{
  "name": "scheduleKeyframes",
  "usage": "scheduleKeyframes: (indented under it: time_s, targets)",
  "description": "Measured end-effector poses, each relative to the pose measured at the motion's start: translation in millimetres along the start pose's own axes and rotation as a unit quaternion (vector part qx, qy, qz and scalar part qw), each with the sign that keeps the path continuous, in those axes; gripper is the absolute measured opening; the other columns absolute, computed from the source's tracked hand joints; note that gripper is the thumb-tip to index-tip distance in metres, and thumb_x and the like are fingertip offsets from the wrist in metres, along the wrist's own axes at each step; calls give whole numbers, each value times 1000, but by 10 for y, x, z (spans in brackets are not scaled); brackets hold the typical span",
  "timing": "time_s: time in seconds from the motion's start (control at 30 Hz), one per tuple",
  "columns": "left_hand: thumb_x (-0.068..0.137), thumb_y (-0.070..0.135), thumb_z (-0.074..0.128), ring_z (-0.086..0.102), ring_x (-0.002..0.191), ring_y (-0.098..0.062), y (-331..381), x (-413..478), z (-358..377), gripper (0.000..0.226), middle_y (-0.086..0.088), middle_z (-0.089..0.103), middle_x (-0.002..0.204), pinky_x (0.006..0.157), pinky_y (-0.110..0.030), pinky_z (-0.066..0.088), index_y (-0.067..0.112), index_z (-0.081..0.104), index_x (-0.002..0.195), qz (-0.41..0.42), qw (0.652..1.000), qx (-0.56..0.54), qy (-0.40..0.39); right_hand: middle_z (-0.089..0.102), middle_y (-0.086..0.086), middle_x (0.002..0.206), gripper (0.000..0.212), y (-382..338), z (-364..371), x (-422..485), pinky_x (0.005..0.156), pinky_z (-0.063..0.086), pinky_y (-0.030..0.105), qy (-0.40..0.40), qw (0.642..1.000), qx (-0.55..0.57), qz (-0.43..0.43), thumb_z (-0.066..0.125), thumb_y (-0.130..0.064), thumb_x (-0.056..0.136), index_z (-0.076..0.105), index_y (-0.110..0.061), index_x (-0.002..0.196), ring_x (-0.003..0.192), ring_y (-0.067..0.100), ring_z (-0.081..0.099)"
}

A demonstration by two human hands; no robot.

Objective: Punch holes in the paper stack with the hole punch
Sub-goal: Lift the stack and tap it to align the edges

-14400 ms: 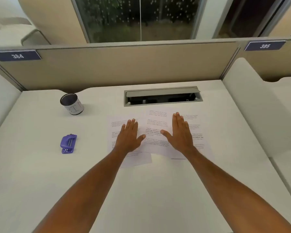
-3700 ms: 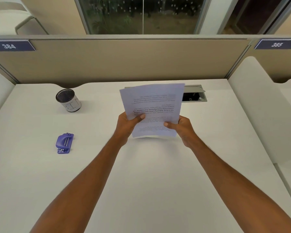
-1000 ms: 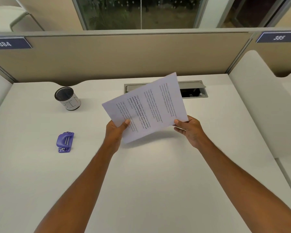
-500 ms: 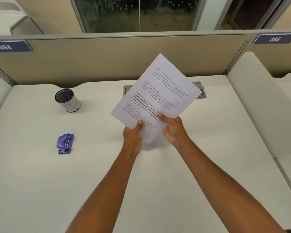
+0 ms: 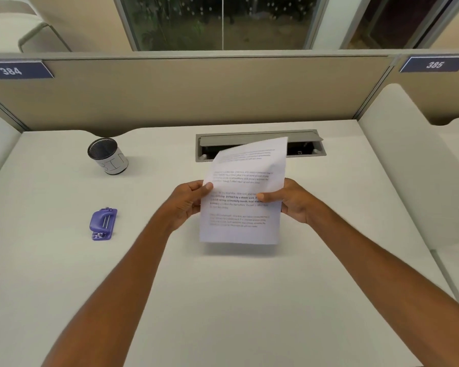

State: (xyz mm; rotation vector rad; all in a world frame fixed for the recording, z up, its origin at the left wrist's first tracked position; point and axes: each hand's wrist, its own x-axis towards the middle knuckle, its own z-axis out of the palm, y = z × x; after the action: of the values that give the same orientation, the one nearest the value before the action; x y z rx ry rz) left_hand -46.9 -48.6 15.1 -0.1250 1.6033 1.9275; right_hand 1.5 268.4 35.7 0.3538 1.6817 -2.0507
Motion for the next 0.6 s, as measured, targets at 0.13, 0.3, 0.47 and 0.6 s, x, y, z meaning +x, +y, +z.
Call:
scheduleKeyframes:
  time_s: [0.13,0.3,0.47,0.6]
  targets:
    - [88,22,88,78,116,-34,-57,46,215,49,-17,79,130,90,-44,67,5,73,132,16,998,-55,4,81,10,128,56,4,29,15,100,64,46,1,999,-38,33,89,2,82,72,-8,134,118,30,78]
    - [90,12,86,80,111,-38,-169,57,356,42,-15,82,123,89,-49,67,4,73,129,41,996,-42,66,81,9,126,52,71,12,54,94,66,43,23,998,-30,41,87,3,83,74,-11,131,115,30,79]
    - [91,9,85,81,102,-38,-213,68,454,31,-11,85,112,87,-51,69,6,77,121,50,990,-18,134,83,9,122,46,180,70,92,92,66,45,68,998,4,20,88,-6,86,75,-10,130,111,30,81]
    - [92,7,84,82,96,-33,-233,68,514,31,-13,84,113,85,-47,68,3,76,122,45,987,-10,153,84,12,117,43,255,146,139,95,65,52,130,991,13,13,89,-4,85,75,-7,126,106,34,82]
